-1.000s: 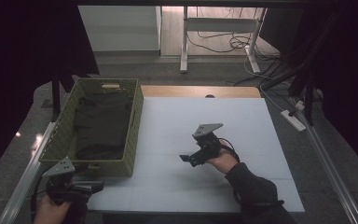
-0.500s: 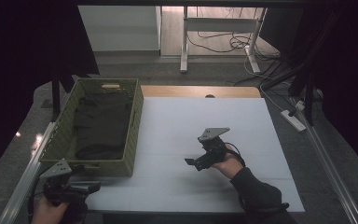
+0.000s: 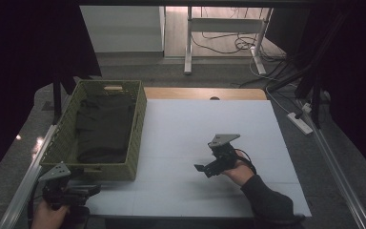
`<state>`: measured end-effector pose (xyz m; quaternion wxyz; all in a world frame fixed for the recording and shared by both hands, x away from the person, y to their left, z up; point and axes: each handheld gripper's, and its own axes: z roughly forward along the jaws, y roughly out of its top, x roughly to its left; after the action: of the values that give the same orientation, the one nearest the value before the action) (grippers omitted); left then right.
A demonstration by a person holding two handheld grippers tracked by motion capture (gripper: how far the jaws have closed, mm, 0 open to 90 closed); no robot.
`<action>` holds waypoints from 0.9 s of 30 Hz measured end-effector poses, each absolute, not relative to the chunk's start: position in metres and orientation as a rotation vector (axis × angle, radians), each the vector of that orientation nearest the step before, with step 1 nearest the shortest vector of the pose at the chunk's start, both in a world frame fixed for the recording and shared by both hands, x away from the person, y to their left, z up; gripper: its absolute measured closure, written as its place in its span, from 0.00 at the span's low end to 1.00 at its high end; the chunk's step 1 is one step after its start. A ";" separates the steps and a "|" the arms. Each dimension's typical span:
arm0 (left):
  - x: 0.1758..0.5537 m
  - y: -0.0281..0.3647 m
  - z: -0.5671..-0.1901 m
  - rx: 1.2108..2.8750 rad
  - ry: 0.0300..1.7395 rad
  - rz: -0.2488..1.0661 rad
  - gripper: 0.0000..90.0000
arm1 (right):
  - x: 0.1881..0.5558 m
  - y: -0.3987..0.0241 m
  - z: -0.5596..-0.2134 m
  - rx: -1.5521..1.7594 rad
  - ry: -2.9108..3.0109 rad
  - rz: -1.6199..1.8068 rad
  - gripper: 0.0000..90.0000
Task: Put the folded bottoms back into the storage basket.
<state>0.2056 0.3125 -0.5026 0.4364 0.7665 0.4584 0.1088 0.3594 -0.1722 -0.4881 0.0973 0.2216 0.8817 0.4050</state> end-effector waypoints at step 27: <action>0.208 0.311 -0.504 1.922 1.157 0.254 0.00 | 0.334 -0.212 -0.487 0.794 2.531 1.199 0.00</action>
<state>0.2081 0.3114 -0.5036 0.4276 0.7695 0.4633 0.1017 0.3343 -0.2115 -0.4873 0.1148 0.2710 0.8637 0.4091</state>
